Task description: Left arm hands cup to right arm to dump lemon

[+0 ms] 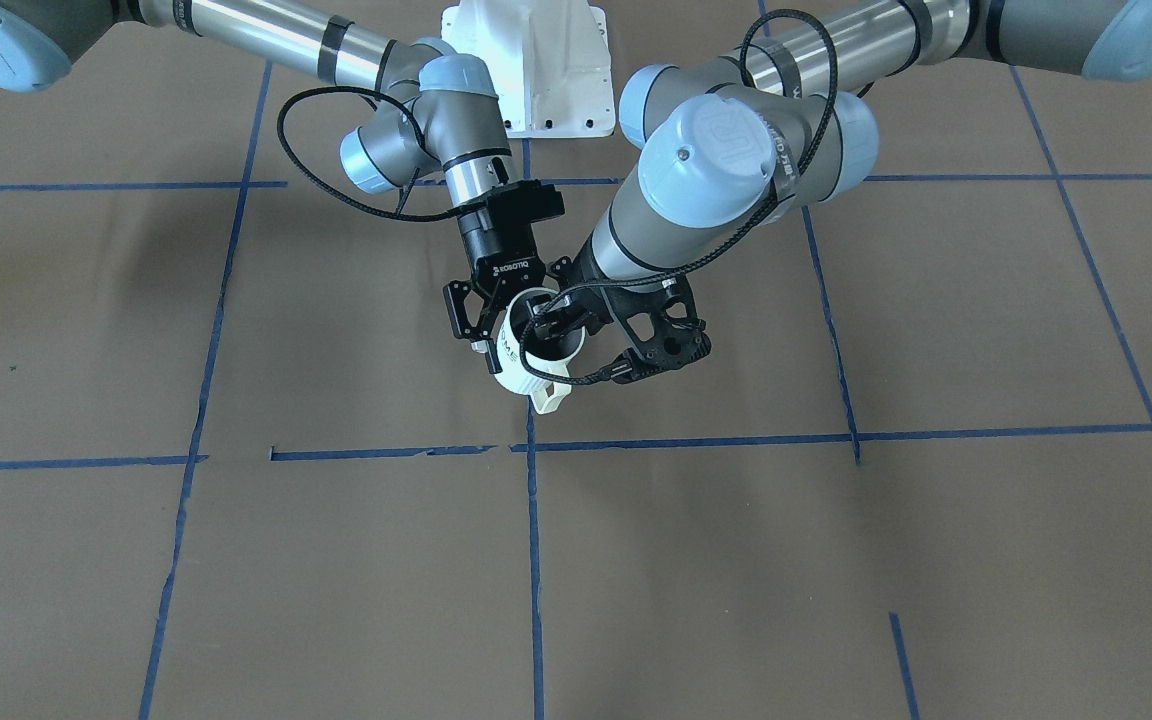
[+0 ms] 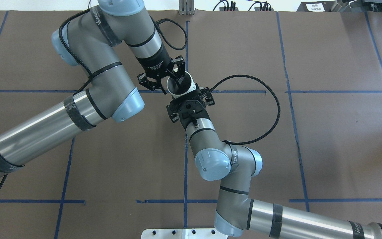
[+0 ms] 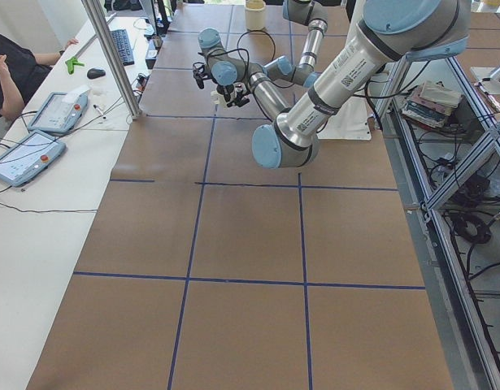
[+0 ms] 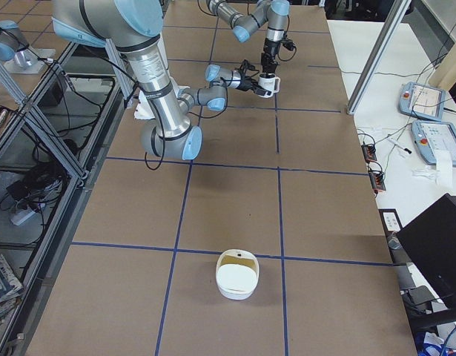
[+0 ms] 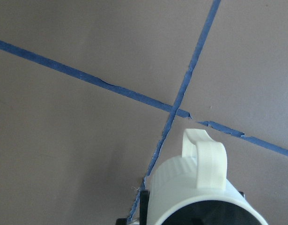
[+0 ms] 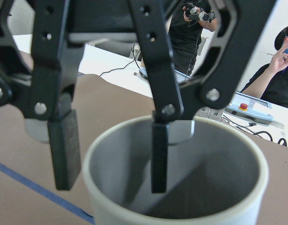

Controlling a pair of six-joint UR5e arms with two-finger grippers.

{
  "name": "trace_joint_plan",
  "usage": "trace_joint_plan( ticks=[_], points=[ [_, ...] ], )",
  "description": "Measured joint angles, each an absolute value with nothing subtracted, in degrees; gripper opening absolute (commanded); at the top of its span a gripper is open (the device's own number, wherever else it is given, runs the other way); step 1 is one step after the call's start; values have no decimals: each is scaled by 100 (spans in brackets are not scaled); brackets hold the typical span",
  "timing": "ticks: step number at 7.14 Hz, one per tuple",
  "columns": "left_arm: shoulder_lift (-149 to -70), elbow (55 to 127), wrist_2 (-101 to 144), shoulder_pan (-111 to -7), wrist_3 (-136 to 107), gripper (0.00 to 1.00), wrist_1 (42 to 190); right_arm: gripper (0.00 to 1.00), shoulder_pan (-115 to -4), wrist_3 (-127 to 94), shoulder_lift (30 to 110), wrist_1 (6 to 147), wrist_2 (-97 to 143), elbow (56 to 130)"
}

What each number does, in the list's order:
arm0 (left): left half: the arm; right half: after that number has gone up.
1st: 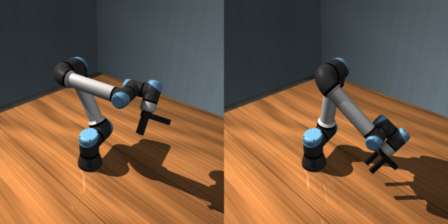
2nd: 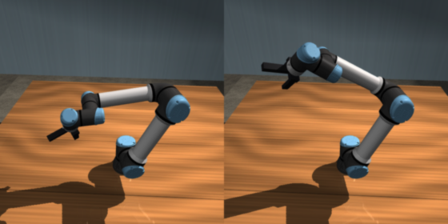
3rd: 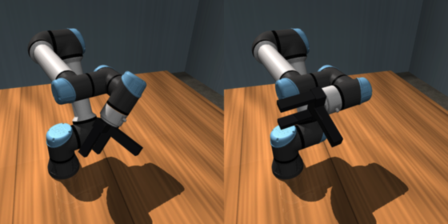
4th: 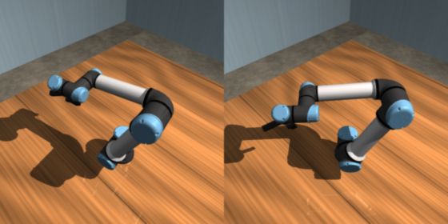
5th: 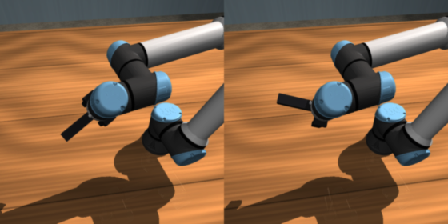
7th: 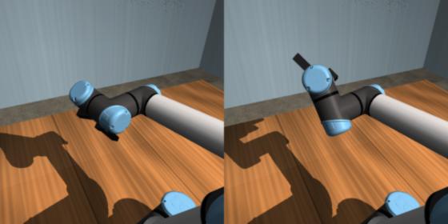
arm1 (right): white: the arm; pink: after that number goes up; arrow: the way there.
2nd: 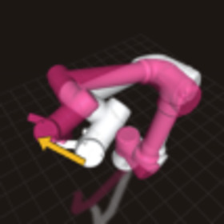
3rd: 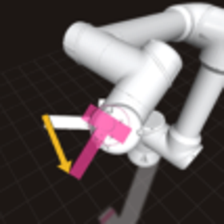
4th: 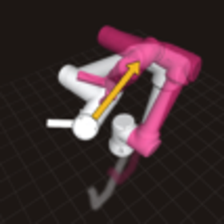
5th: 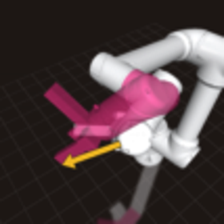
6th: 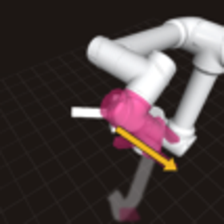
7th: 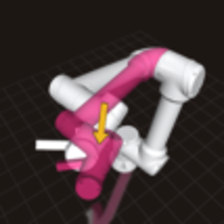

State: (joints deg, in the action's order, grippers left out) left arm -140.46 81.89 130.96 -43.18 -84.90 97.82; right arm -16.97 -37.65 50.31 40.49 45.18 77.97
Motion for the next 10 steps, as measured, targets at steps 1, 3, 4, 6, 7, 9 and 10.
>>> trace_joint_plan(
  ticks=[1, 3, 4, 6, 7, 9, 10],
  points=[
    [-14041, 8186, 13096, -4300, -8490, 28, 9788, 46, -1697, -3763, 5029, 4051, 4518, 7797],
    [-14037, 8184, 13096, -4276, -8485, 15, 9790, 46, -1696, -3762, 5029, 4052, 4517, 7793],
    [-14032, 8187, 13096, -4275, -8472, 15, 9790, 49, -1699, -3762, 5037, 4053, 4516, 7790],
    [-14034, 8190, 13097, -4269, -8448, 0, 9791, 100, -1691, -3758, 5052, 4039, 4522, 7796],
    [-14035, 8192, 13094, -4270, -8437, 0, 9795, 100, -1638, -3761, 5103, 4011, 4488, 7798],
    [-14015, 8192, 13096, -4272, -8430, 0, 9791, 100, -1518, -3765, 5175, 3970, 4303, 7800],
    [-13999, 8191, 13096, -4272, -8429, 0, 9789, 100, -1502, -3766, 5172, 3964, 4270, 7802]
  ],
)
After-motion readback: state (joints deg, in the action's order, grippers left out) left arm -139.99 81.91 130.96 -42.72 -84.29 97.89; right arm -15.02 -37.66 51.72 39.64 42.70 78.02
